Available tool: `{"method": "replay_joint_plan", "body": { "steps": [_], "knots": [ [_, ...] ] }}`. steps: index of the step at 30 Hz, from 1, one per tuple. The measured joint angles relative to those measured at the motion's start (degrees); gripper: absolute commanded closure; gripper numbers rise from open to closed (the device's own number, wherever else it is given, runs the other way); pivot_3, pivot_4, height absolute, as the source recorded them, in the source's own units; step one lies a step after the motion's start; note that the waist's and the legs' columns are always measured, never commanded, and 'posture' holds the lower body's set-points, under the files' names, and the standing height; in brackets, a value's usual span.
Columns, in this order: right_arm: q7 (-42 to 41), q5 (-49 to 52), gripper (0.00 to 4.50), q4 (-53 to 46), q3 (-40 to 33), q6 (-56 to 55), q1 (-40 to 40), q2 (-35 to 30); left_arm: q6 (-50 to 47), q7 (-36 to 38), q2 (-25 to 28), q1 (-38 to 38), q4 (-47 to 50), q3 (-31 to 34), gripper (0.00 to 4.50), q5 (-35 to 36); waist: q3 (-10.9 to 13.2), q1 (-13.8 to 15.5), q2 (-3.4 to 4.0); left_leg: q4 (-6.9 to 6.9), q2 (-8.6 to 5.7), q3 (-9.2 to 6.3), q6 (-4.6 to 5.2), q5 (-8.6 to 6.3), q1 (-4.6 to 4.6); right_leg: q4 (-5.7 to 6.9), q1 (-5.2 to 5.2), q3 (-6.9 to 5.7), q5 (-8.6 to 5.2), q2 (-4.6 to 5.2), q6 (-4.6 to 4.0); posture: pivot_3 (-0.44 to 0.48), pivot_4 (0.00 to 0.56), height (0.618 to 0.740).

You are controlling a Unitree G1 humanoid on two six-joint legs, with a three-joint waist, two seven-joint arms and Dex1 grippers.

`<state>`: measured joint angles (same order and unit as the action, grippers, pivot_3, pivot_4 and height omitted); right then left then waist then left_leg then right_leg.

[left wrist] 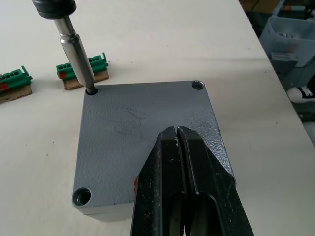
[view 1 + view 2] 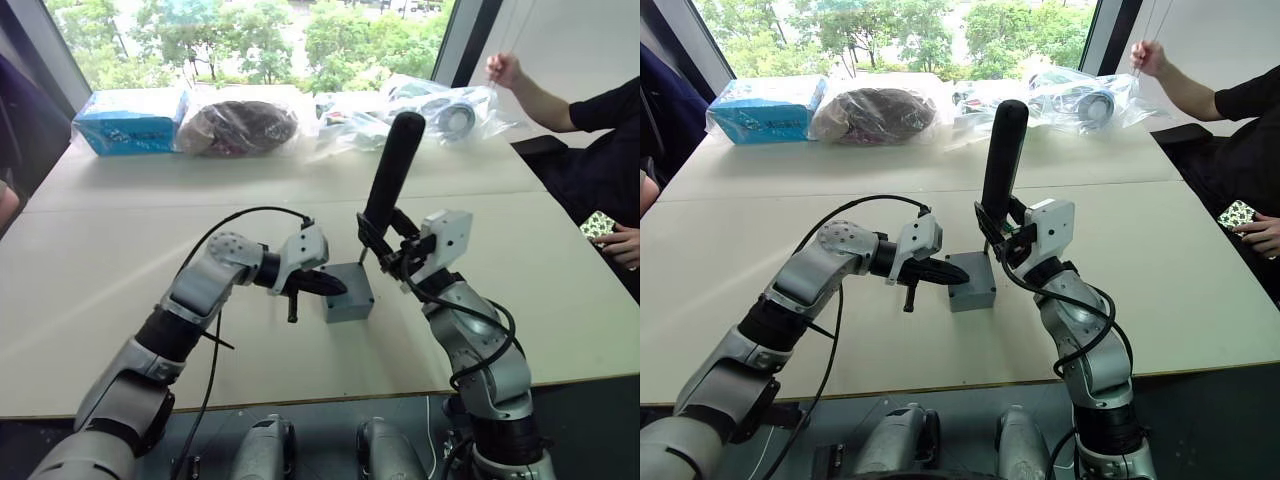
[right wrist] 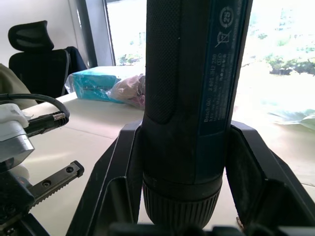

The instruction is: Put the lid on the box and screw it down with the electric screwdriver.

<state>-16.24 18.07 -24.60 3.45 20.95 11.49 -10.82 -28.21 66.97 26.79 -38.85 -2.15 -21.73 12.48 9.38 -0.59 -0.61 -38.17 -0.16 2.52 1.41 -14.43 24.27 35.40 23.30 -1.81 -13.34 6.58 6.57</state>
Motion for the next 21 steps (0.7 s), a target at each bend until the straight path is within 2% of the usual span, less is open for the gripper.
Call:
{"method": "replay_joint_plan", "body": {
  "steps": [15, 19, 21],
  "knots": [
    [-1.1, 0.6, 2.72, -0.6, -0.5, 1.4, 0.7, -1.6, -0.7, -1.0, -0.5, 0.4, 0.4, 0.0, 4.50, 0.0, -0.2, 0.0, 0.02, 0.04, -0.01, -0.02, -0.01, -0.01, 0.00, -0.20, -0.02, -0.07, 0.00, 0.14, -0.01, 0.000, 0.150, 0.740],
    [-0.7, 3.1, 2.72, -1.9, -2.5, 6.4, 3.4, -2.4, -0.7, -1.0, -0.8, 0.4, 0.4, 0.1, 4.50, 0.0, -0.2, 0.1, 0.05, 0.04, -0.02, -0.01, -0.01, -0.01, 0.07, -0.21, 0.03, -0.09, 0.00, 0.21, -0.01, 0.000, 0.150, 0.740],
    [0.0, 6.7, 2.72, -2.5, -4.9, 12.5, 7.5, -4.7, -0.4, -1.0, -1.0, 0.4, 0.4, 0.2, 4.50, 0.1, 0.0, 0.2, 0.20, 0.04, -0.06, 0.02, -0.01, 0.00, 0.21, -0.21, 0.14, -0.07, 0.04, 0.27, -0.05, 0.000, 0.150, 0.740]
  ]
}}
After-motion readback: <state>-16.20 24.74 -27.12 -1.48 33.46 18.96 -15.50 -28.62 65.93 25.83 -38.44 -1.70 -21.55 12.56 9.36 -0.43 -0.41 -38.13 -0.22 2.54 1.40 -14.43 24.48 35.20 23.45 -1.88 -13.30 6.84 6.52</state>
